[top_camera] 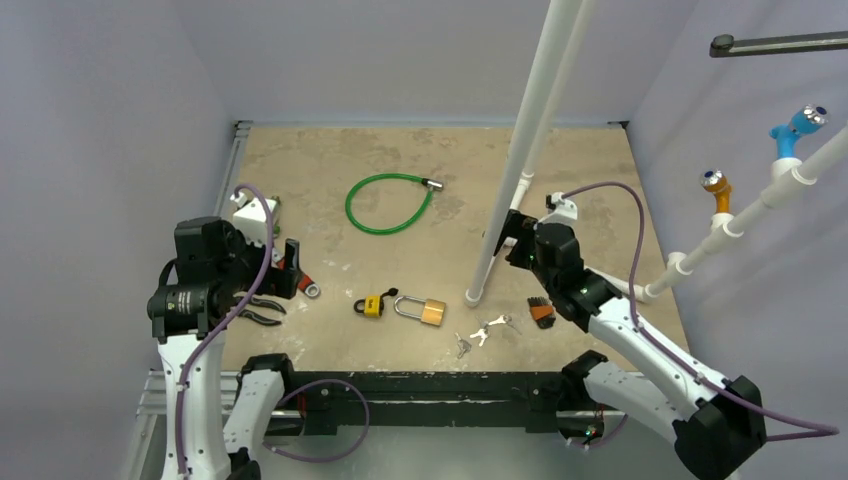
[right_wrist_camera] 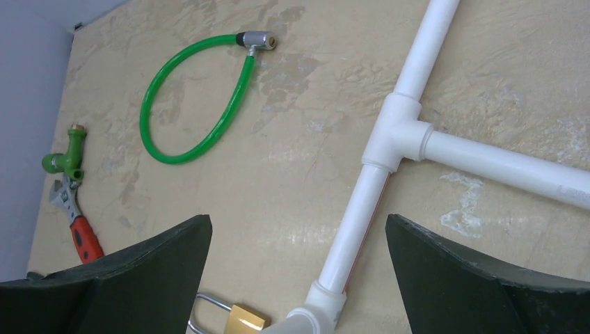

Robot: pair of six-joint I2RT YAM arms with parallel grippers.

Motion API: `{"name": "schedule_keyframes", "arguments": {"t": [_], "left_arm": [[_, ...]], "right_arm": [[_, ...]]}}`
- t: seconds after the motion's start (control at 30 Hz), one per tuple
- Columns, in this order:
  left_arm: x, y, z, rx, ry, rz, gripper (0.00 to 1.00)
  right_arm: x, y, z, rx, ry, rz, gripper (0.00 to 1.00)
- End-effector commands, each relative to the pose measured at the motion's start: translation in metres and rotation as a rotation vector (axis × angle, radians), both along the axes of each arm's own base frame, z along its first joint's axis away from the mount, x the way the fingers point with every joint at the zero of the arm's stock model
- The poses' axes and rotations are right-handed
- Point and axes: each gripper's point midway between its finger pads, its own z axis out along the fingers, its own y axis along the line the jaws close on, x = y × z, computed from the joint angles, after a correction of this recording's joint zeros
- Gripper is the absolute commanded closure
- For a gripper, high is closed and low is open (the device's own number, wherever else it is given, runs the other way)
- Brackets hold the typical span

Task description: Unlock with the key

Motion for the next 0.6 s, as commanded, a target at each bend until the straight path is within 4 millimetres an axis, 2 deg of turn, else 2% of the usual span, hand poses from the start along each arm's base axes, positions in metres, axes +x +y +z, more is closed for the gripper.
{"name": "schedule_keyframes", "arguments": {"t": [0.0, 0.1, 0.27, 0.33, 0.4, 0.5, 0.57], "left_arm": [[-0.007, 0.008, 0.009, 0.045, -0.02, 0.019, 0.0], [-0.003, 0.009, 0.006, 0.063, -0.044, 0.005, 0.0], [0.008, 0.004, -0.005, 0.046, -0.015, -0.045, 0.0], [0.012, 0.0, -0.011, 0.029, 0.004, -0.068, 0.0], [0.017, -0.003, -0.014, 0.01, 0.013, -0.086, 0.0], [0.023, -0.007, -0.015, -0.005, 0.011, -0.115, 0.0], [0.026, -0.008, -0.012, -0.002, 0.005, -0.133, 0.0]], "right_arm": [[-0.014, -0.007, 0.012, -0.079, -0.028, -0.004, 0.01], [-0.022, 0.014, 0.02, -0.075, -0.058, 0.093, 0.01], [-0.027, 0.076, 0.04, -0.068, -0.127, 0.331, 0.01], [-0.024, 0.101, 0.057, -0.055, -0.169, 0.439, 0.01], [-0.018, 0.119, 0.064, -0.066, -0.18, 0.508, 0.01], [-0.007, 0.142, 0.078, -0.043, -0.216, 0.565, 0.01], [-0.002, 0.148, 0.078, -0.043, -0.194, 0.567, 0.02]]}}
